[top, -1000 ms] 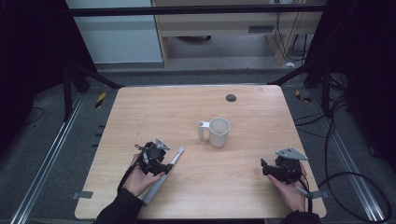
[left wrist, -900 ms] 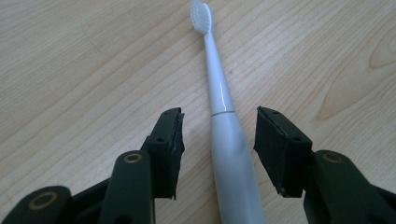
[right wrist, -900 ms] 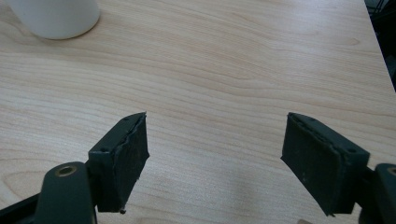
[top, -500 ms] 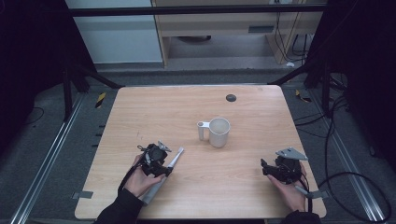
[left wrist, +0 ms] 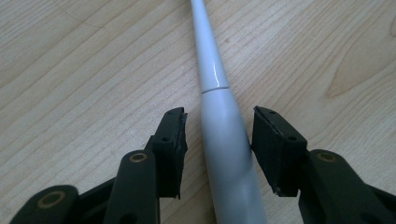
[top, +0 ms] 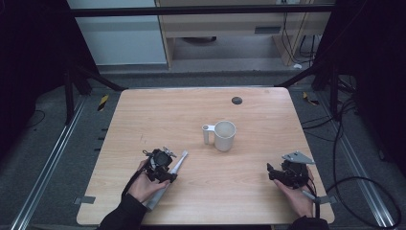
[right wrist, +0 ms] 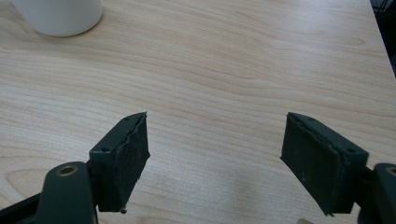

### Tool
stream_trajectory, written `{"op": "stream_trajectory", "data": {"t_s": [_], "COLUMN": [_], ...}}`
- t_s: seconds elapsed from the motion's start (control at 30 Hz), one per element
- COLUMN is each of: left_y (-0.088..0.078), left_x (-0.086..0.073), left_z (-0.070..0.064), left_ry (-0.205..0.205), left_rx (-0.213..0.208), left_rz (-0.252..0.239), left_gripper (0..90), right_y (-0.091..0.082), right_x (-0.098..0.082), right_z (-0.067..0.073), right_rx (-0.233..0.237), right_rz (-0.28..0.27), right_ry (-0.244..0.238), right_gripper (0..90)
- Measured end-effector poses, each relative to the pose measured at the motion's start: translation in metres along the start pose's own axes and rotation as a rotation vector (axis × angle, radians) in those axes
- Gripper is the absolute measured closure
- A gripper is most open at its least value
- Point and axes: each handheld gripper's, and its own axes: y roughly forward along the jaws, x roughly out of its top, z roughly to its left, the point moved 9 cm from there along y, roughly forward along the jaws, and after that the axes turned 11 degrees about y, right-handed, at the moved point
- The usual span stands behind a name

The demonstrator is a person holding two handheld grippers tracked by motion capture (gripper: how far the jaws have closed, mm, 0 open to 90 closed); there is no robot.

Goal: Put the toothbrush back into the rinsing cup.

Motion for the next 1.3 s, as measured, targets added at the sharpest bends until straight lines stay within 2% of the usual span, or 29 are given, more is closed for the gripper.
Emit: {"op": "stream_trajectory", "data": {"t_s": [0.3, 0.73, 1.13, 1.23, 1.3], "left_y": [0.0032, 0.0054, 0.0048, 0.0036, 0.0018], "left_x": [-0.0010, -0.0001, -0.0003, -0.0019, -0.0027], "left_z": [-0.0008, -0.0032, -0.0023, -0.0014, -0.0019], "left_ry": [-0.013, -0.017, 0.002, 0.015, 0.019], "left_rx": [-0.018, -0.045, -0.054, -0.038, -0.042], "left_rz": [0.010, 0.011, 0.053, 0.059, 0.062], "left_gripper": [60.9, 64.9, 66.5, 66.6, 66.7], "right_y": [0.0000, 0.0010, 0.0012, 0.0011, 0.0010], "right_x": [-0.0002, -0.0003, -0.0008, -0.0008, -0.0007], "right_z": [0.0003, 0.0004, 0.0010, 0.0007, -0.0003], "right_rx": [0.000, 0.001, 0.003, 0.003, 0.001], "right_rz": [0.002, 0.005, 0.009, 0.009, 0.009], "right_ry": [-0.002, -0.009, -0.005, -0.003, -0.001], "right_gripper": [23.1, 23.0, 23.1, 23.0, 23.1]}}
